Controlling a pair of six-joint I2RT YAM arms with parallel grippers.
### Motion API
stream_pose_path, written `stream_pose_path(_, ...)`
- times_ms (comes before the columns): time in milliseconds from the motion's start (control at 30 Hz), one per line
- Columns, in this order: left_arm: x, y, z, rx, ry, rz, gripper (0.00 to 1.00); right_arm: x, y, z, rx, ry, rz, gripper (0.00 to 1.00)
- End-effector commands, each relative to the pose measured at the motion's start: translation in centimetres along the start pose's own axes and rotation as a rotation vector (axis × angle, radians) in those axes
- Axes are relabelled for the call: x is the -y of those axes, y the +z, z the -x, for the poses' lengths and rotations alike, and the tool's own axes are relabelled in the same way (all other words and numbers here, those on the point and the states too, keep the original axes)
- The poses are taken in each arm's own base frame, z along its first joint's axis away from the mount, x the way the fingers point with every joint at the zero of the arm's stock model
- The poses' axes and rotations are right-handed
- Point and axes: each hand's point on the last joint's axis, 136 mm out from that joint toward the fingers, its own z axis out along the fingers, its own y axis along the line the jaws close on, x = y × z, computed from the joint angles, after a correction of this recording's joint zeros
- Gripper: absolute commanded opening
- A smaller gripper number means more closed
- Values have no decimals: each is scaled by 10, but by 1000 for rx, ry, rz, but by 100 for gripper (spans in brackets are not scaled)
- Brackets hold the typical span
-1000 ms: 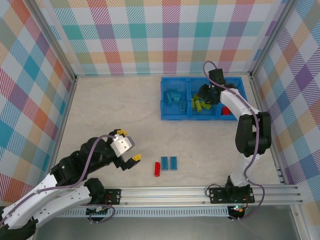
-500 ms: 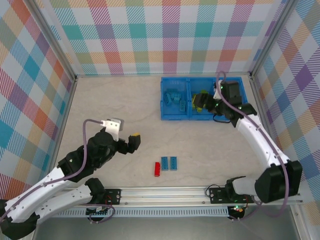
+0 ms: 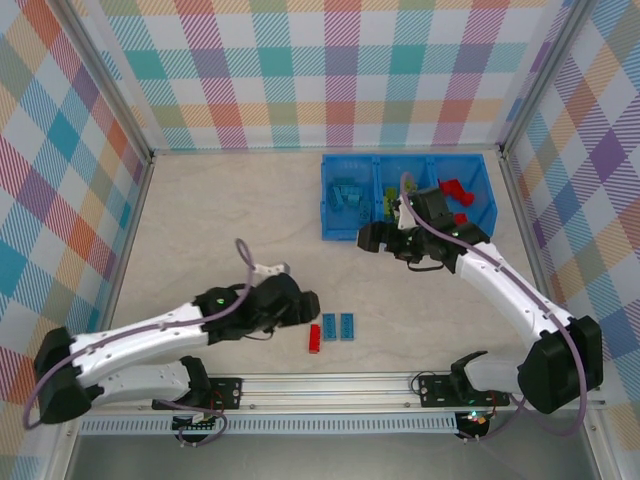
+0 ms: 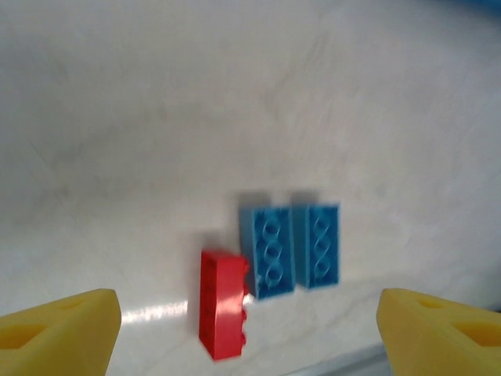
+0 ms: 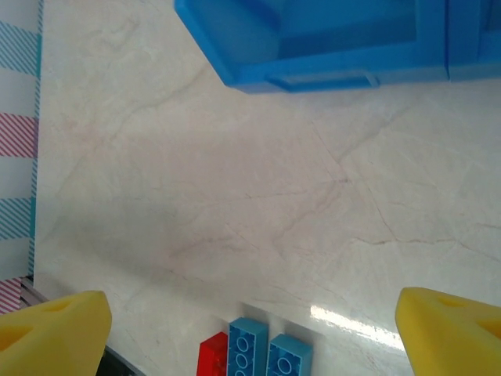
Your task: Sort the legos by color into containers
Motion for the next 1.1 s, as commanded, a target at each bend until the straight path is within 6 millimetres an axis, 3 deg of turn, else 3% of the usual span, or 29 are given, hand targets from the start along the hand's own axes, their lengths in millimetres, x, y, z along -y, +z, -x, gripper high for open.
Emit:
stream_pose_path(0,5,18,-33,-128,-13,-12,83,4,8,-13,-43,34,4,96)
stream_pose_path(67,6,30,-47,-190,25,6,82,4,8,-13,-37,30,6,98)
stream_pose_path(267,3,54,-64,-252,67,49,76,5,6,-11,-32,18,-9,100)
stream_pose_path(467,-13,72,-75,-283,68,123,52,8,7,-14,-44,22,-18,100)
stream_pose_path(633,-32,77,-82,-298,78,198,45,6,6,-12,-38,22,-16,100)
stream_pose_path(733,-36,78,-81,-292,89,214,36,3,3,-12,-43,24,-9,100)
stream_pose_path(833,-27,74,-77,-282,87,173,23,0,-2,-16,-55,24,0,100)
stream_pose_path(933,-11,58,-64,-248,121,119,16,-1,-10,-23,-75,19,0,100)
stream_pose_path(1067,15,16,-19,-97,220,80,16,-6,-26,-42,-136,5,23,100)
